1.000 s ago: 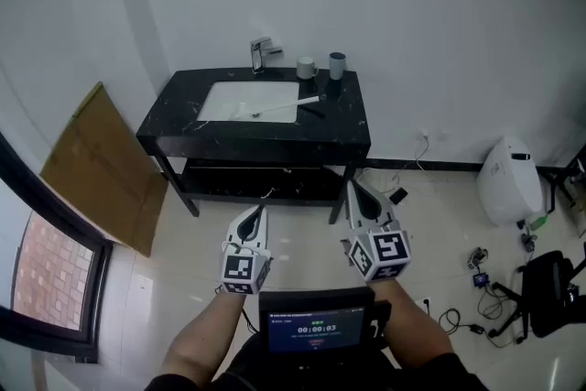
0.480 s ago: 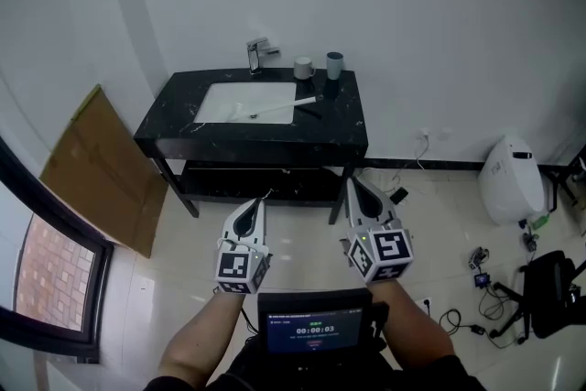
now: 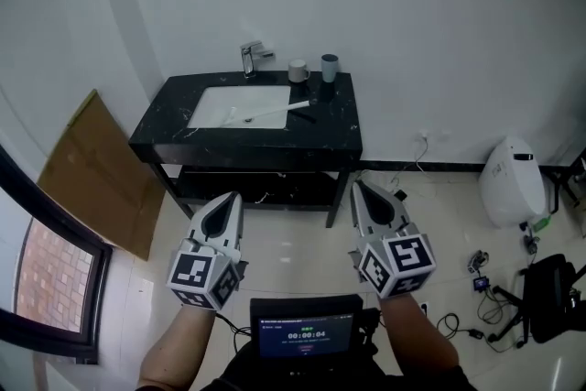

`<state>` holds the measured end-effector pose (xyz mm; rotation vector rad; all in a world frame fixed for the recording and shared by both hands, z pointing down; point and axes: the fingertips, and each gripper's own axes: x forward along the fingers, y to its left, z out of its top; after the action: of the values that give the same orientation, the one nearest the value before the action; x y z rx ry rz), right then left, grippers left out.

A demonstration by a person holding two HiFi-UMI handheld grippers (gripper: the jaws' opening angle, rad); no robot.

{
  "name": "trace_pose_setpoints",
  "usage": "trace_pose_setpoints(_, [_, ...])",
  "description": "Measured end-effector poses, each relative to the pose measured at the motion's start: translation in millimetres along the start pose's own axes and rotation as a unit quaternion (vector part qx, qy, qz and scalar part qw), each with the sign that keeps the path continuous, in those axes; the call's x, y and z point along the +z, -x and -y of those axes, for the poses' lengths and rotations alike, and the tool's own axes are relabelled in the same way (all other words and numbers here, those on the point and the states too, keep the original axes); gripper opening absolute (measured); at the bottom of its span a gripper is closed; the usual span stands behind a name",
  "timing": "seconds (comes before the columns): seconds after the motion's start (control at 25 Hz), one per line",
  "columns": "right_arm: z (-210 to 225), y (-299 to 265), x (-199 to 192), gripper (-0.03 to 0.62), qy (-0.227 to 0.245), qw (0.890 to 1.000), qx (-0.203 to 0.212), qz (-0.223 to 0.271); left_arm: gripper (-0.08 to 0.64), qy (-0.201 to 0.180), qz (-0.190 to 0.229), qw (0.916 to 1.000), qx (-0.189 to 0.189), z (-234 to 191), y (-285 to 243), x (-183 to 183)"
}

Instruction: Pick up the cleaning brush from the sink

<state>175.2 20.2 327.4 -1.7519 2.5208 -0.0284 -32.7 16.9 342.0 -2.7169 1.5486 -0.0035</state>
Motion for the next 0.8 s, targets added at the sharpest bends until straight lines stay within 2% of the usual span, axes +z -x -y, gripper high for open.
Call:
trace_pose_setpoints(0.16, [25.5, 2.7, -17.6, 0.000, -0.002, 1.000, 0.001, -0.022, 0.008, -0.009, -0.009, 0.9999, -0.001, 5.4, -5.3, -2.4])
trace_pose_setpoints(0.28, [35.6, 3.5, -23.8, 0.000, 0.005, 0.999, 0.011, -0.032, 0.008, 0.011, 0.005, 0.9999, -0.002, 10.6, -9.1, 7.8])
trace_pose_setpoints(0.4, [43.3, 1.8, -27.1, 0.000, 0.009, 0.999, 0.018, -0.032, 0.008, 0.009, 0.007, 0.9999, 0.008, 9.8, -11.6, 14.6])
trace_pose_setpoints(0.6, [63.6, 0.5, -18.0, 0.000, 0.003, 1.000, 0.005, -0.012, 0.008, 0.014, 0.012, 0.9998, 0.012, 19.7, -15.9, 8.3])
trace_pose_setpoints(0.8, [68.6, -11.4, -16.9, 0.000, 0.013, 1.000, 0.022, -0.016, 0.008, 0.023, 0.014, 0.9981, 0.055, 9.5, -25.4, 6.2])
